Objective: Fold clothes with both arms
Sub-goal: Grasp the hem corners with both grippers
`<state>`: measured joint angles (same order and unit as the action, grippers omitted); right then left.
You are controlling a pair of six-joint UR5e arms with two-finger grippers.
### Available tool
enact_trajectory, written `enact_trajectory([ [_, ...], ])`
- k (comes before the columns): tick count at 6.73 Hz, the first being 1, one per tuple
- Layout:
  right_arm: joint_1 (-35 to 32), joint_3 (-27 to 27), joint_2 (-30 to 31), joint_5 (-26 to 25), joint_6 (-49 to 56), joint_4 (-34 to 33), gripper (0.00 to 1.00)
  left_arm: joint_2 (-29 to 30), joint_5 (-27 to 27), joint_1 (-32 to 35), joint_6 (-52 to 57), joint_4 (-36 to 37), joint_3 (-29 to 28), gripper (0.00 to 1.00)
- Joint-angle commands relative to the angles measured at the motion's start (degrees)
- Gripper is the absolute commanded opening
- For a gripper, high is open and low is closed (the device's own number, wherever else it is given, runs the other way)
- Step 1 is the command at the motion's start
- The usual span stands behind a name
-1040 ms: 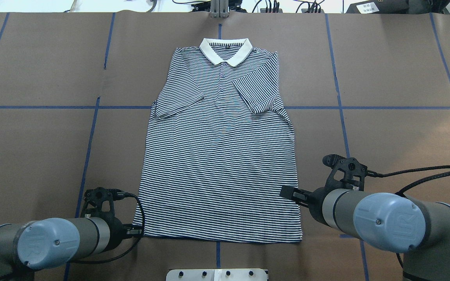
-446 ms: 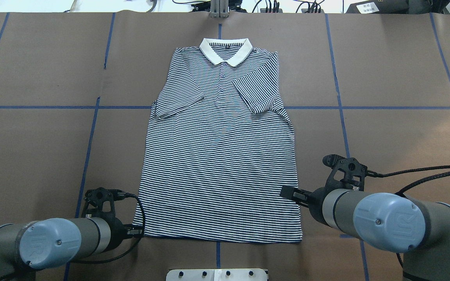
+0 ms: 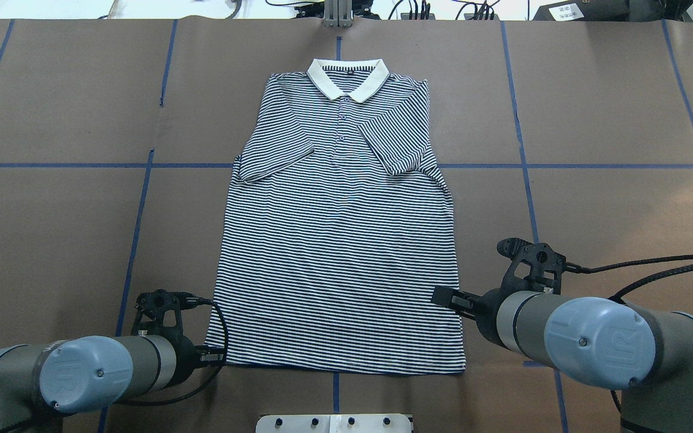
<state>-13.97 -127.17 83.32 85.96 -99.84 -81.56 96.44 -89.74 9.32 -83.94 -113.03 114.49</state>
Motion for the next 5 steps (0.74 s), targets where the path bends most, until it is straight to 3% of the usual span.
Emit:
enact_trajectory([
  [1,0.0,0.08,0.0,0.0,0.0,0.0,0.96,0.59,0.0,0.0,0.0,0.0,-0.67,0.41],
  [2,0.0,-0.01,0.0,0.0,0.0,0.0,0.96,0.59,0.0,0.0,0.0,0.0,-0.67,0.3],
  [3,0.0,-0.01,0.0,-0.09,0.0,0.0,0.97,0.59,-0.09,0.08,0.09,0.0,-0.32,0.0],
  [5,0.0,0.08,0.0,-0.18,0.0,0.0,0.97,0.41,0.0,0.43,0.26,0.09,0.3,0.0],
])
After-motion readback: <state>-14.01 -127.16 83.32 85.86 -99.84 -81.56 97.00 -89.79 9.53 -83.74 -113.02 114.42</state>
